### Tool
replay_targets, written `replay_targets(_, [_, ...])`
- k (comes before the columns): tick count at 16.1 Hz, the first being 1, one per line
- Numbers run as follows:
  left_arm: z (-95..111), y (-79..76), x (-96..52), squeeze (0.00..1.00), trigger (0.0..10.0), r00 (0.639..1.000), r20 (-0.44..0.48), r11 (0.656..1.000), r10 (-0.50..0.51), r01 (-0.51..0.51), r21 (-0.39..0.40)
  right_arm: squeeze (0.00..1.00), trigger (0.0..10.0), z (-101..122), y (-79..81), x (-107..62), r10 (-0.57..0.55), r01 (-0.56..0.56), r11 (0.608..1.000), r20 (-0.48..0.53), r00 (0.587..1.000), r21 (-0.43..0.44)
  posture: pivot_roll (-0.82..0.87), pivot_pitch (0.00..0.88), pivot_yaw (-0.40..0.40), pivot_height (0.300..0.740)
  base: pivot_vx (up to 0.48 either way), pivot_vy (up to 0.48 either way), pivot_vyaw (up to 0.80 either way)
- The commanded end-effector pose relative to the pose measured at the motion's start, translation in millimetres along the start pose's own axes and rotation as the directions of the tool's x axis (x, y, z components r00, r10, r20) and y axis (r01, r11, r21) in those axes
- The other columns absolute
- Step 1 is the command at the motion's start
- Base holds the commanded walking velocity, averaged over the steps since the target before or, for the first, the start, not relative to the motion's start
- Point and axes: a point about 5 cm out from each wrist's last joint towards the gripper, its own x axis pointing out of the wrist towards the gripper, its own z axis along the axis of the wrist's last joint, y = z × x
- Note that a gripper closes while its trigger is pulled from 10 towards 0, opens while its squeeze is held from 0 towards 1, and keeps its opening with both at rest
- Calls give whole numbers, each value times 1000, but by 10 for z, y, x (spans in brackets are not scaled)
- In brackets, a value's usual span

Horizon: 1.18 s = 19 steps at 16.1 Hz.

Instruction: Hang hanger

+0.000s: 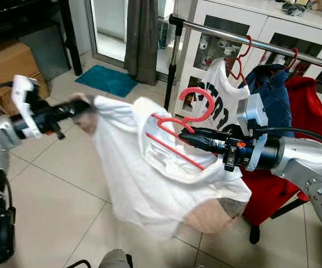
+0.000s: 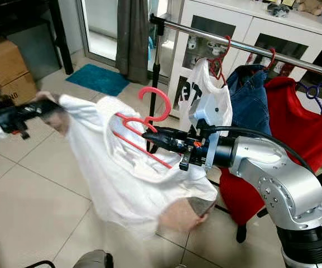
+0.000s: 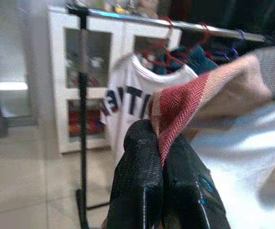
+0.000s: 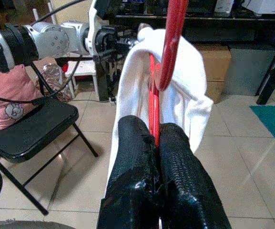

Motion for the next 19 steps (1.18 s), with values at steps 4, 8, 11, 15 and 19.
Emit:
replay_targets(4, [-77, 72, -171, 0, 0, 991, 27, 991, 133, -133, -10, 0, 10000, 29, 17, -8, 6, -6, 1000, 1, 1000, -14, 54, 15, -49, 740, 0, 0, 0])
replay_targets(8, [-136, 154, -271, 0, 0, 958, 61, 960, 280, -278, -32, 0, 10000, -9, 11, -33, 0, 0, 1000, -18, 1000, -8, 51, 7, -52, 740, 0, 0, 0])
replay_targets(11, [-157, 32, -125, 0, 10000, 988, 52, 989, 146, -144, -33, 0, 10000, -23, 8, -30, -5, 4, 1000, -24, 1000, -6, 50, 3, -55, 740, 0, 0, 0])
replay_targets(15, [-226, -72, -2, 1000, 10000, 996, 10, 996, 85, -85, -18, 0, 10000, -115, -36, -73, -73, 76, 995, -39, 997, 58, 49, 2, -53, 740, 0, 0, 0])
replay_targets(19, [-407, -34, -185, 1000, 10000, 974, -60, 976, 220, -220, 7, 0, 10000, -288, -29, -221, -191, 200, 969, -74, 979, 145, 46, 13, -56, 740, 0, 0, 0])
